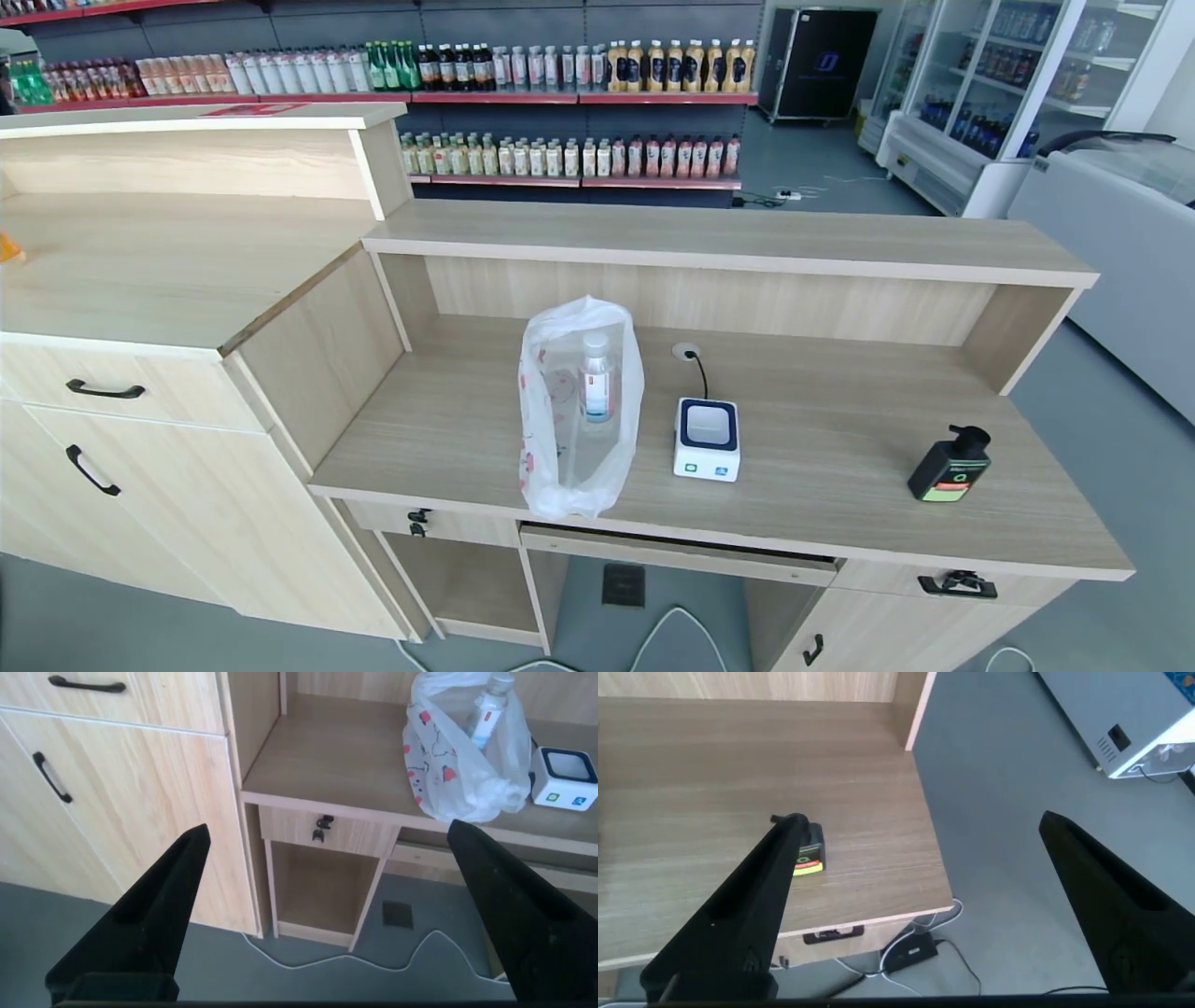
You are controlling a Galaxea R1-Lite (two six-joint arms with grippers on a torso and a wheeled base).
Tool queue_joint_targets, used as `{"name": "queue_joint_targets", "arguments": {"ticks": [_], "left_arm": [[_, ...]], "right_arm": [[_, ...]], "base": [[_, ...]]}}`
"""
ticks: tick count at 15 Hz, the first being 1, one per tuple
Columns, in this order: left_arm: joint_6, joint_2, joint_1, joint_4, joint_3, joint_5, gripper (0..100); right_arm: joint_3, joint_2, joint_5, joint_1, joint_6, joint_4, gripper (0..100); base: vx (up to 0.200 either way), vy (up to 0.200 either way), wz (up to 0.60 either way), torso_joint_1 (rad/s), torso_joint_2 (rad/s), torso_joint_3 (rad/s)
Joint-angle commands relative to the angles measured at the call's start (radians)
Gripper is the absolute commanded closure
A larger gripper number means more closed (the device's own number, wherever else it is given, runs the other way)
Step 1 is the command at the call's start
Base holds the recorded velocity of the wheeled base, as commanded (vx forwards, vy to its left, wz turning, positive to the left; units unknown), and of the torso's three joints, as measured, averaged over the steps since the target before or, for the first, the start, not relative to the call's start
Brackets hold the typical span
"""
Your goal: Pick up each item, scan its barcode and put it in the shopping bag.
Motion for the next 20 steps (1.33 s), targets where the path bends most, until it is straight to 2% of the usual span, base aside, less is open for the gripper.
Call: {"name": "queue_joint_targets", "arguments": {"ticks": [1,5,8,10,12,17,20], "left_arm": [[0.001,0.0,0.001,-0.001,0.0,0.0,0],[0.003,0.0,0.001,-0.001,0.0,0.0,0],[0.003,0.0,0.001,-0.001,0.0,0.0,0],[0.003,0.0,0.001,-0.001,0.0,0.0,0],[0.003,0.0,0.001,-0.001,0.0,0.0,0],[0.003,0.0,0.001,-0.001,0.0,0.0,0],[0.003,0.0,0.001,-0.001,0.0,0.0,0]], "right_arm": [[0.001,0.05,0.0,-0.025,-0.001,-0.025,0],[0.055,0.112,0.0,-0.046,-0.015,-0.149,0],[0.143,0.196,0.011,-0.069,-0.032,-0.315,0],[0.161,0.24,0.17,-0.071,-0.024,-0.323,0],[0.162,0.29,0.209,-0.075,-0.035,-0.332,0],[0.169,0.4,0.212,-0.115,-0.044,-0.387,0],[0.104,0.509,0.212,-0.129,-0.099,-0.418,0]], "base": [[0.0,0.0,0.0,0.0,0.0,0.0],[0.0,0.0,0.0,0.0,0.0,0.0],[0.0,0.0,0.0,0.0,0.0,0.0],[0.0,0.0,0.0,0.0,0.0,0.0],[0.0,0.0,0.0,0.0,0.0,0.0],[0.0,0.0,0.0,0.0,0.0,0.0],[0.0,0.0,0.0,0.0,0.0,0.0]]}}
